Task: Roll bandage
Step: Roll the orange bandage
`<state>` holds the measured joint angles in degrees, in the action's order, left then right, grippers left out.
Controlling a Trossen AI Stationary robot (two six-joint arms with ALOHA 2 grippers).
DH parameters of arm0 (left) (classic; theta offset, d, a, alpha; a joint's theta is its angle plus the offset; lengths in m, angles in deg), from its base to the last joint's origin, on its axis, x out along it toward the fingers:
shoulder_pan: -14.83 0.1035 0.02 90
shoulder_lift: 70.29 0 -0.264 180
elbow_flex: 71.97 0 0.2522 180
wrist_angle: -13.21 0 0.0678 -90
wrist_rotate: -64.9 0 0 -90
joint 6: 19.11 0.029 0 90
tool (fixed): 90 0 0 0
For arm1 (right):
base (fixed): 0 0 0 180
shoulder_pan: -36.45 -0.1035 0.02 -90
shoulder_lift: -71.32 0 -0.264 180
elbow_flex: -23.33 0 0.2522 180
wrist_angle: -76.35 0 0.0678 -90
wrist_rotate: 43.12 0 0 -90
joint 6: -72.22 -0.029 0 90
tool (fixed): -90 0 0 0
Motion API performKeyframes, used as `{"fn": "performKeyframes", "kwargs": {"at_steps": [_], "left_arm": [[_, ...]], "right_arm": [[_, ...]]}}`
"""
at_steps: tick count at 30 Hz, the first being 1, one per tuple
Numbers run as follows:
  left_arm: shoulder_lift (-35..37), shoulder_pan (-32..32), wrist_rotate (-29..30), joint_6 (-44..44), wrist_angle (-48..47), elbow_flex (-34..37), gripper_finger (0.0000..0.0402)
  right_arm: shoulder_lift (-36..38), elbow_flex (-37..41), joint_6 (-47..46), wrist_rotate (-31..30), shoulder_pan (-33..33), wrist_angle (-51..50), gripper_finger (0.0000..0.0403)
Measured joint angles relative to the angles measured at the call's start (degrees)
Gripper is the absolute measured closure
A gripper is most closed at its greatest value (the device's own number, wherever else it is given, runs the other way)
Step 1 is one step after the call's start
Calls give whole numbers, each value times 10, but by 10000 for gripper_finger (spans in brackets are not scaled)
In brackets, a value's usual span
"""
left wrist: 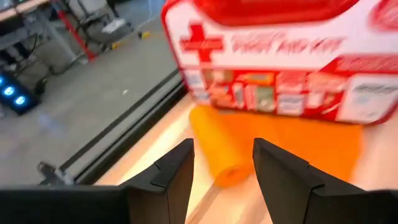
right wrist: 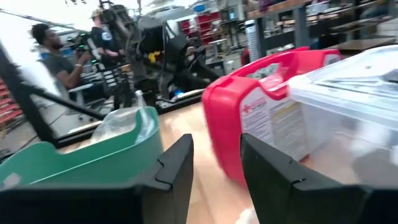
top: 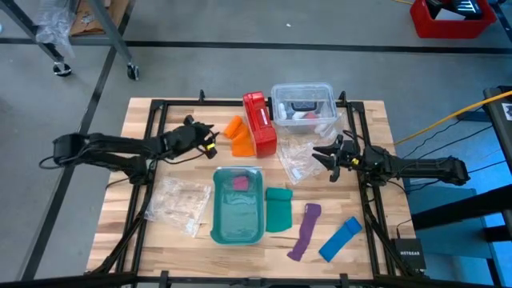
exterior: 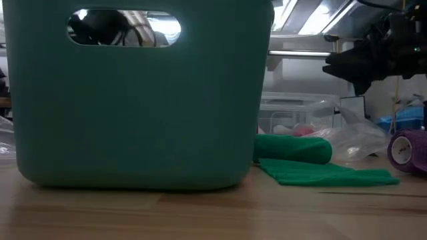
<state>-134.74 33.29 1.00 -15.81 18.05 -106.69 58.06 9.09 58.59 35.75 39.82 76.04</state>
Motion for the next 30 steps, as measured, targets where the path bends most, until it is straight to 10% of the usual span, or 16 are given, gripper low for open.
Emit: {"fn": "performKeyframes", "kwargs": {"at_steps": [30], "left_arm": [[-208, 114, -169, -18, 110, -4, 244]], "right_arm": [[0, 0, 0, -94, 0, 1, 267]]}}
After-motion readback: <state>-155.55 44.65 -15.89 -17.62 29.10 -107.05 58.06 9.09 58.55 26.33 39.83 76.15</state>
